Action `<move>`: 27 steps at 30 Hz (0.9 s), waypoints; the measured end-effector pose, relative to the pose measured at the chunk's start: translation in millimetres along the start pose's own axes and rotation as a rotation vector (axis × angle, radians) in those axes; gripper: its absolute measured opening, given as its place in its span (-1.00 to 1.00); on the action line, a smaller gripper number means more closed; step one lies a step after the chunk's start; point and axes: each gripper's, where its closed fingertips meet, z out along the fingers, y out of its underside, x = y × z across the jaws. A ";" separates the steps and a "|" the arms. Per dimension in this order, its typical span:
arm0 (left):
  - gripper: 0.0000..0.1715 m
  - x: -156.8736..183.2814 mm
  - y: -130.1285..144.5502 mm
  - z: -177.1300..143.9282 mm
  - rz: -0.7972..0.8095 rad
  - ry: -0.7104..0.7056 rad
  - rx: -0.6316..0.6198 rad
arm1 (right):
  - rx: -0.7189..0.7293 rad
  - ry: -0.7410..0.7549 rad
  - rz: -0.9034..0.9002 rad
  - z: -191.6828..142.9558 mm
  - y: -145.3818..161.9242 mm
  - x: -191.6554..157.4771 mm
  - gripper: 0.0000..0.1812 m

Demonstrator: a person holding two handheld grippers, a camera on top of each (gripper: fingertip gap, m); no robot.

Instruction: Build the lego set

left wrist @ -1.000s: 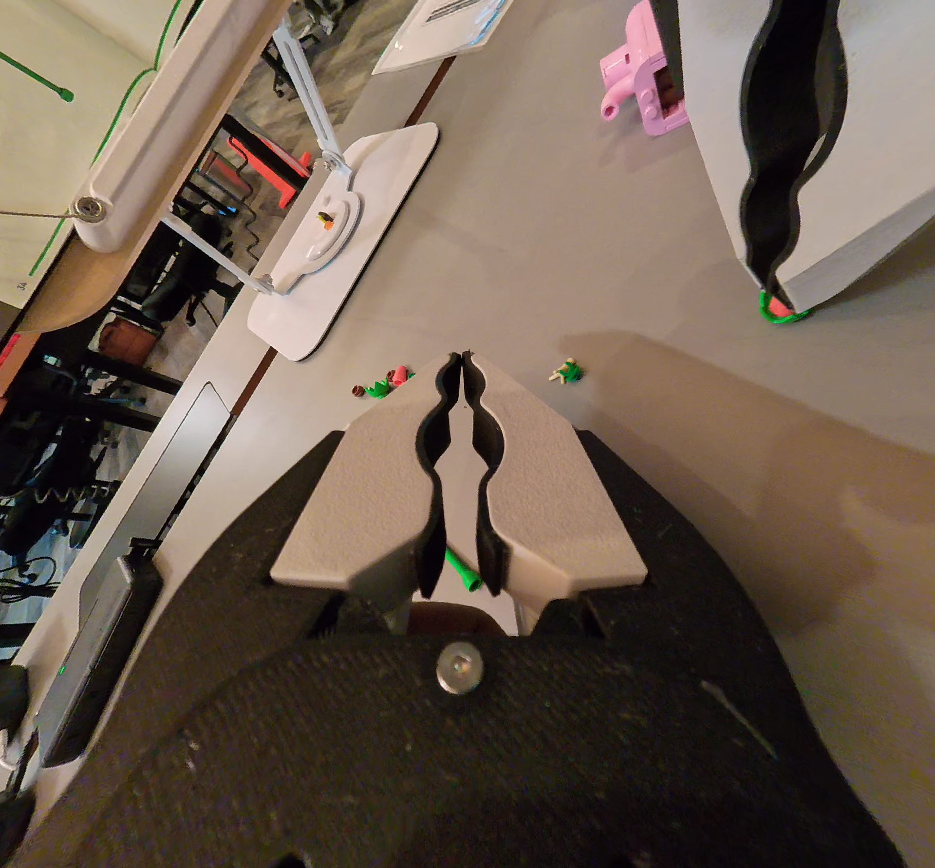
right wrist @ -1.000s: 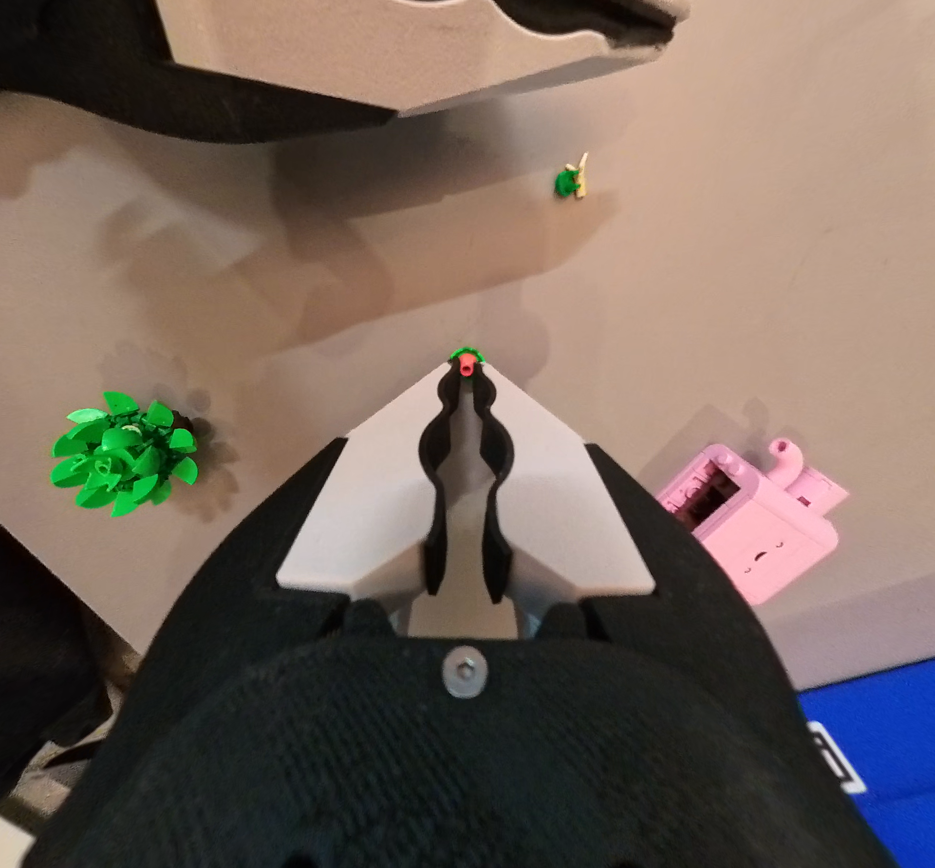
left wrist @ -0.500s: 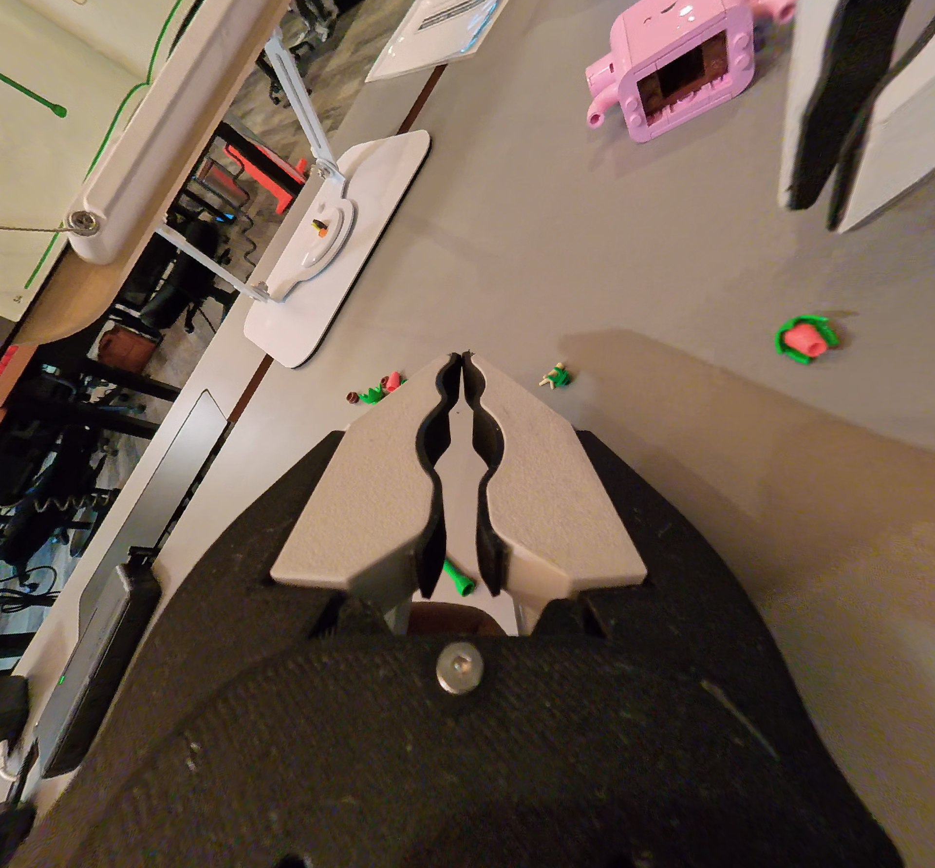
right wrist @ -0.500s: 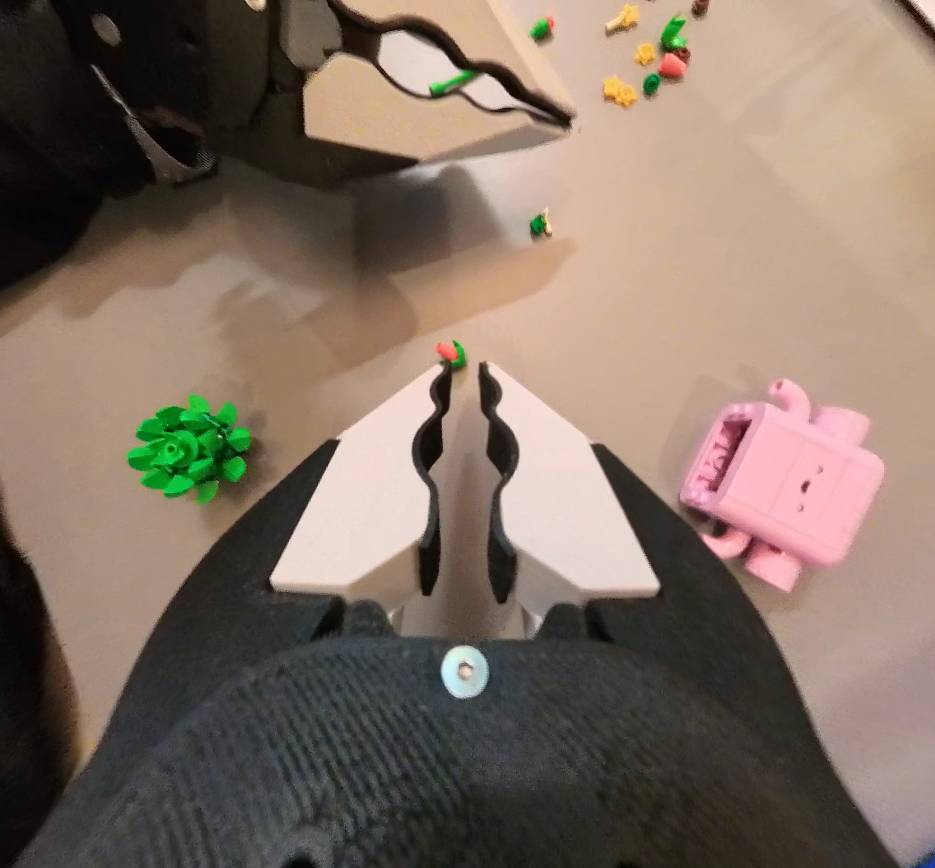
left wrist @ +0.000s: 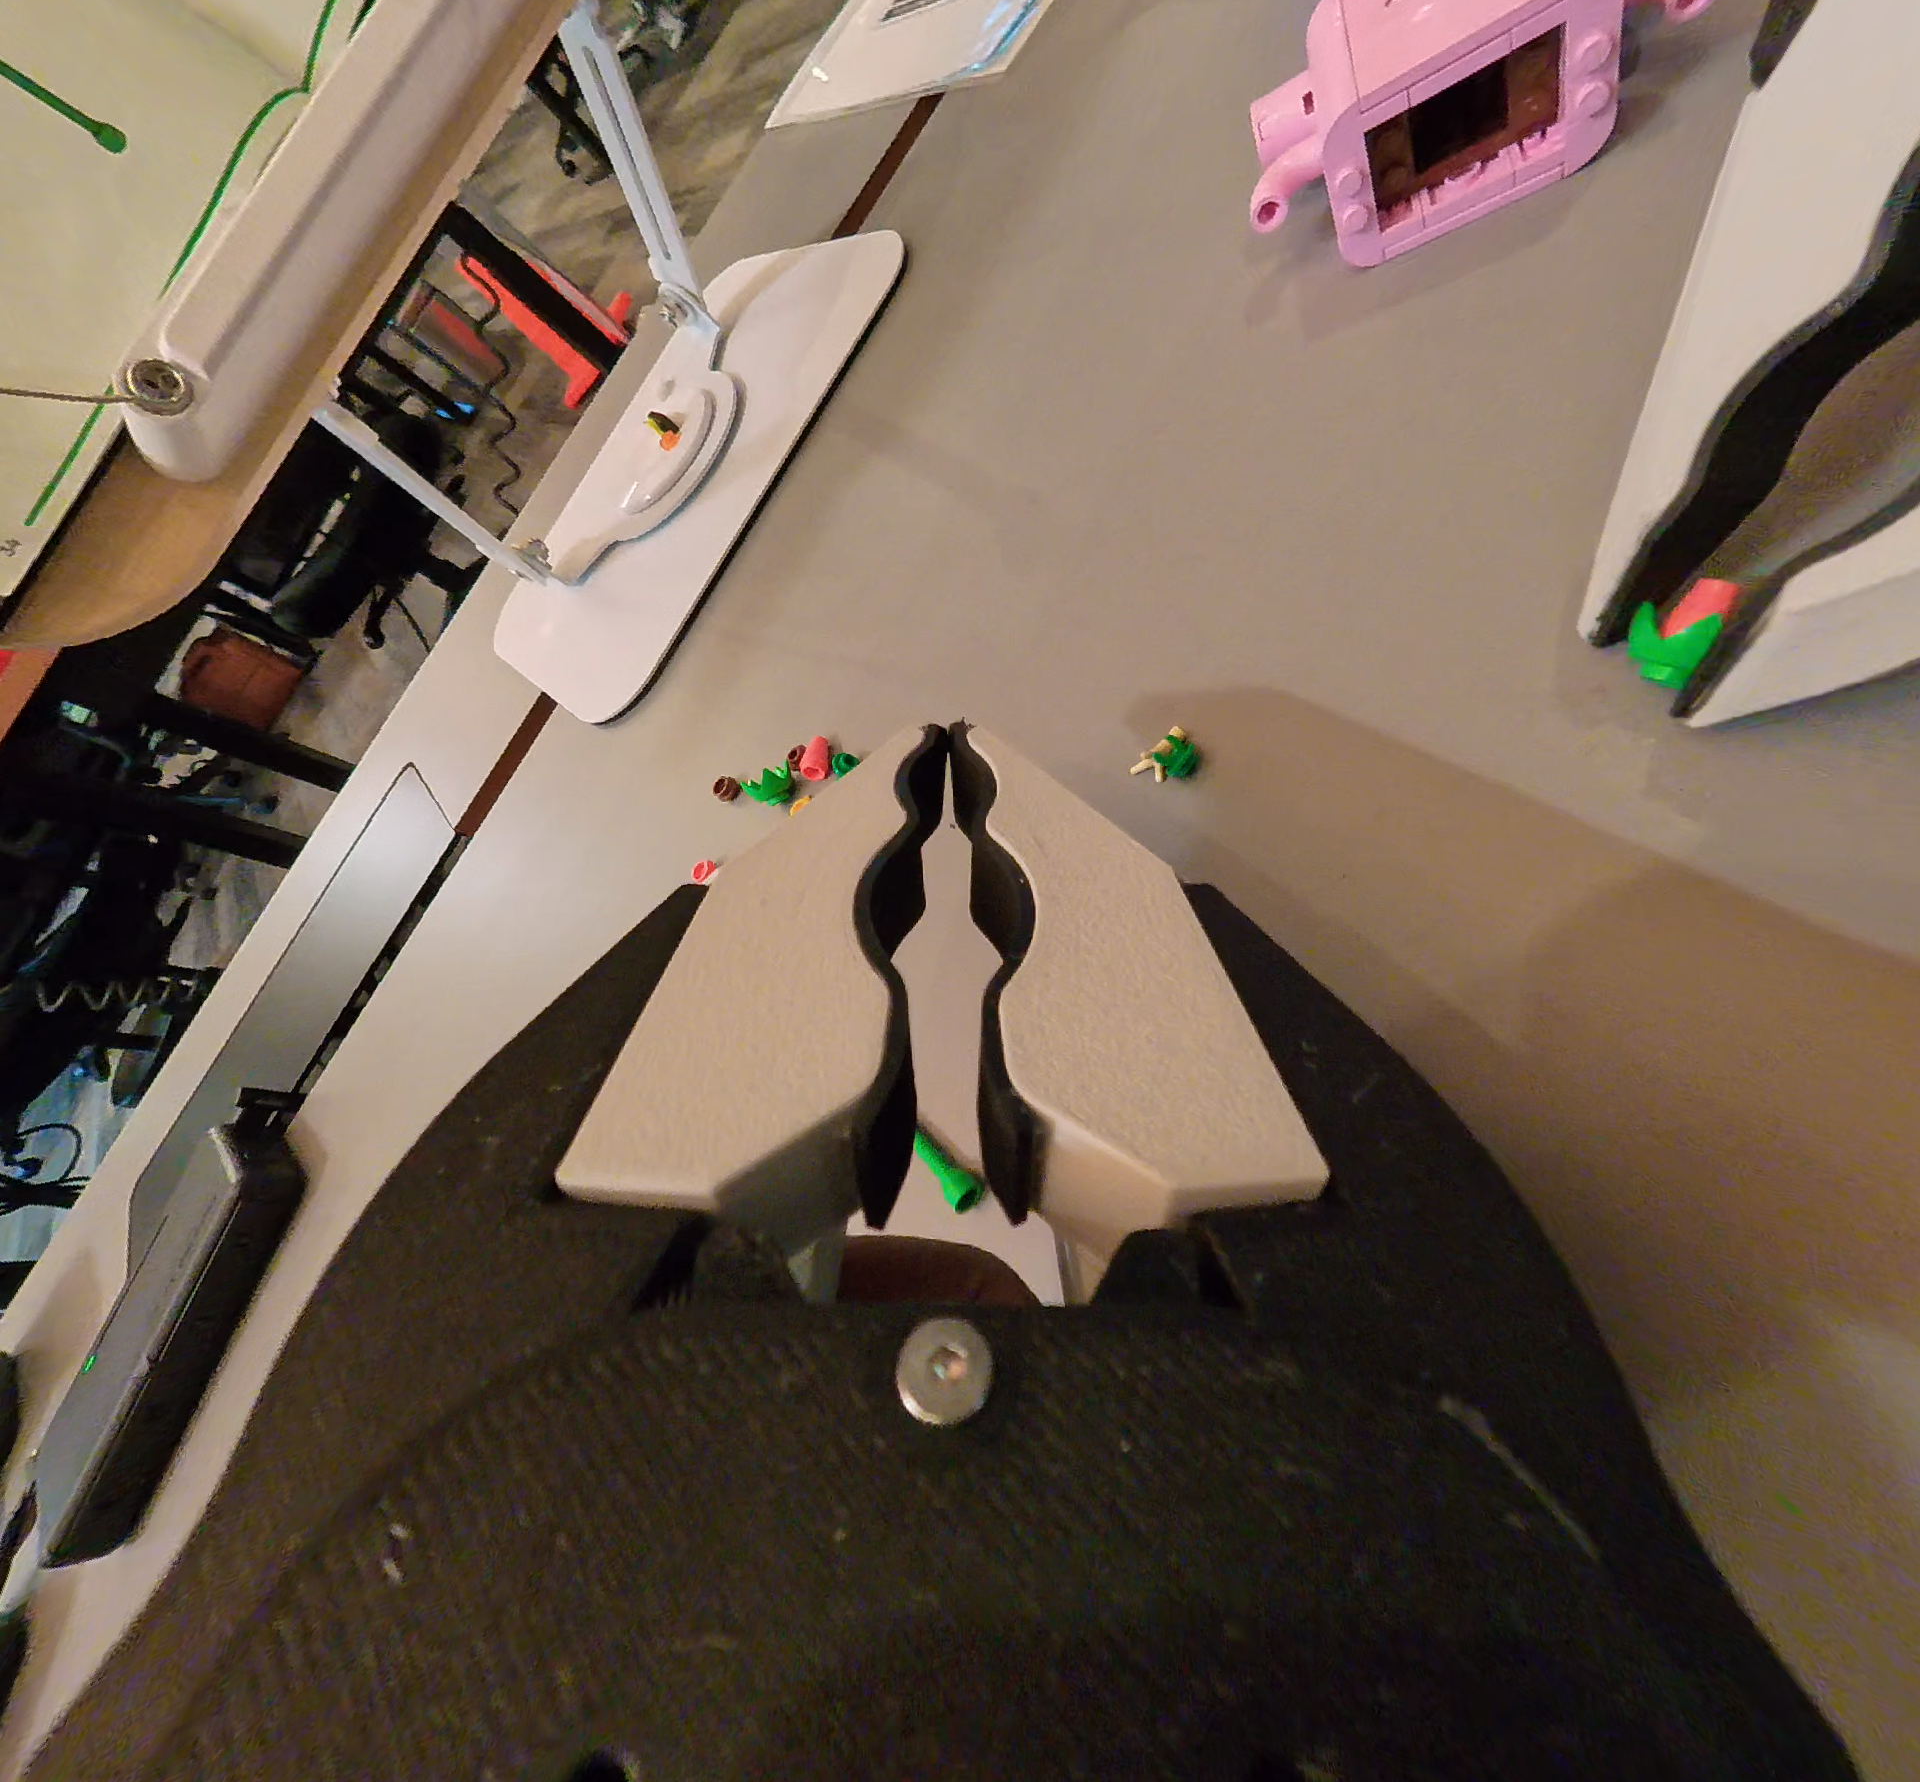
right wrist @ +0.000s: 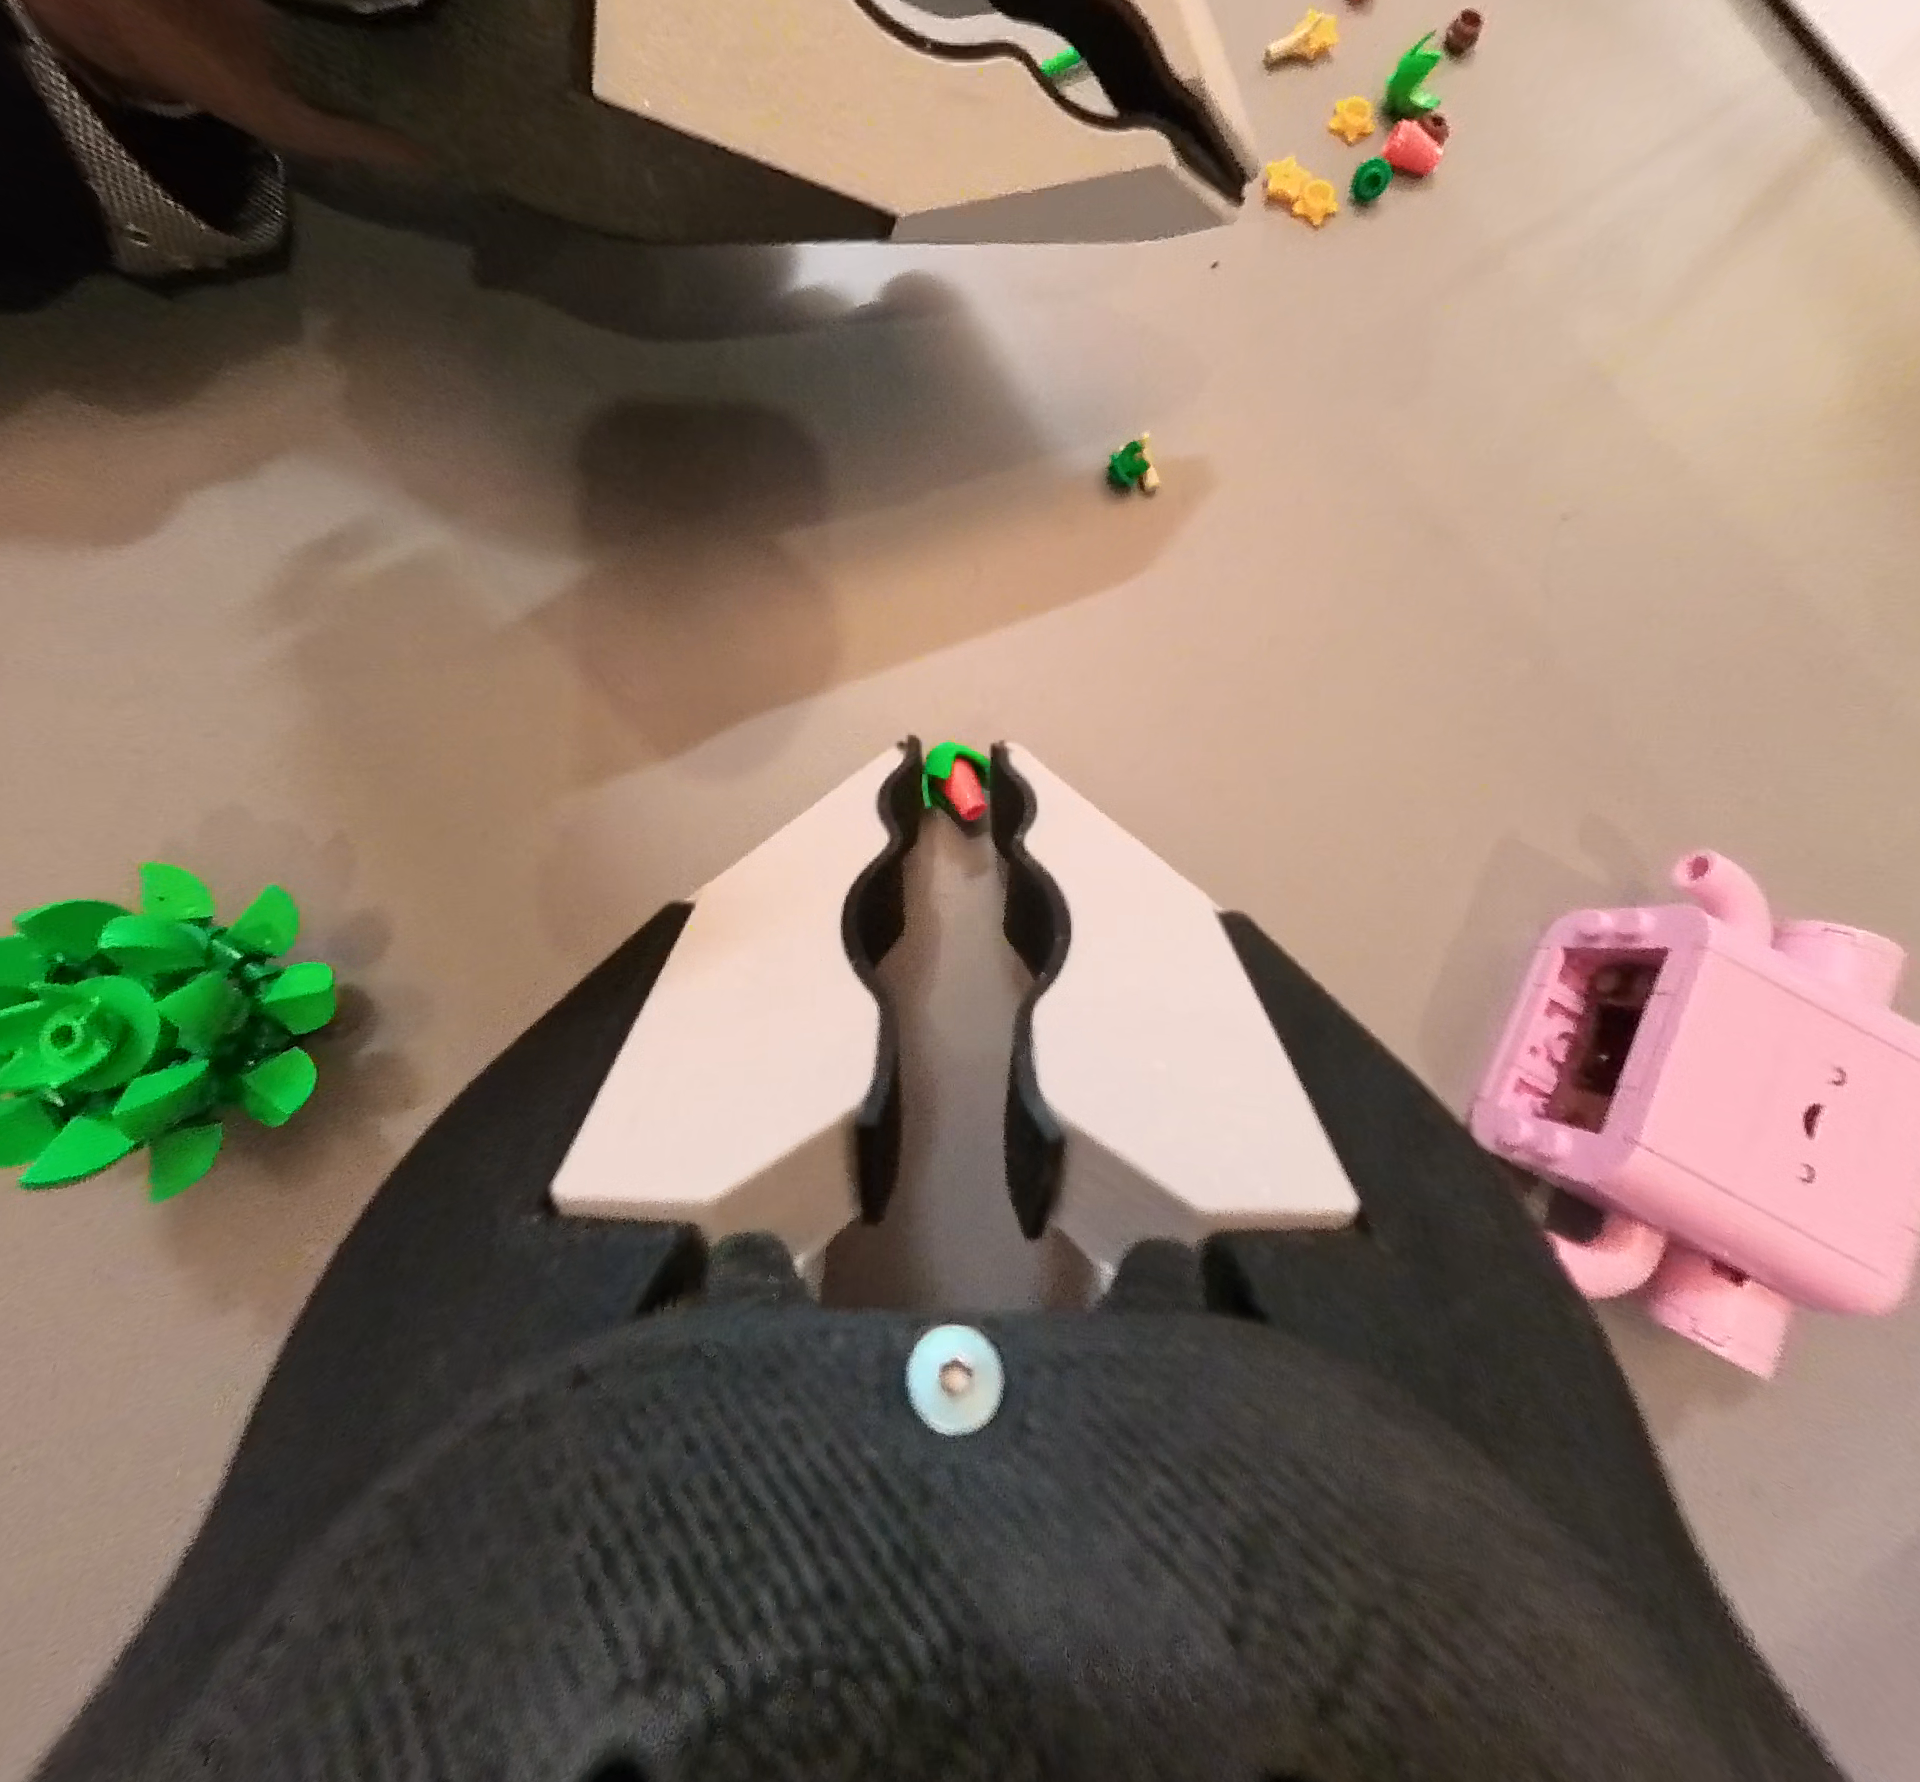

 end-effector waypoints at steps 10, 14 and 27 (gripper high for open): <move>-0.91 -3.9 -55.3 -21.6 -0.314 0.086 0.259 | 0.514 0.308 -0.291 -61.2 -65.3 15.8 -0.87; -0.79 13.1 -104.8 -49.4 -0.786 0.501 0.510 | 0.589 0.420 -0.357 -82.0 -69.7 17.6 -0.88; -0.60 39.7 -121.0 -68.4 -1.183 1.118 0.575 | 0.721 0.439 -0.313 -106.1 -69.8 21.8 -0.88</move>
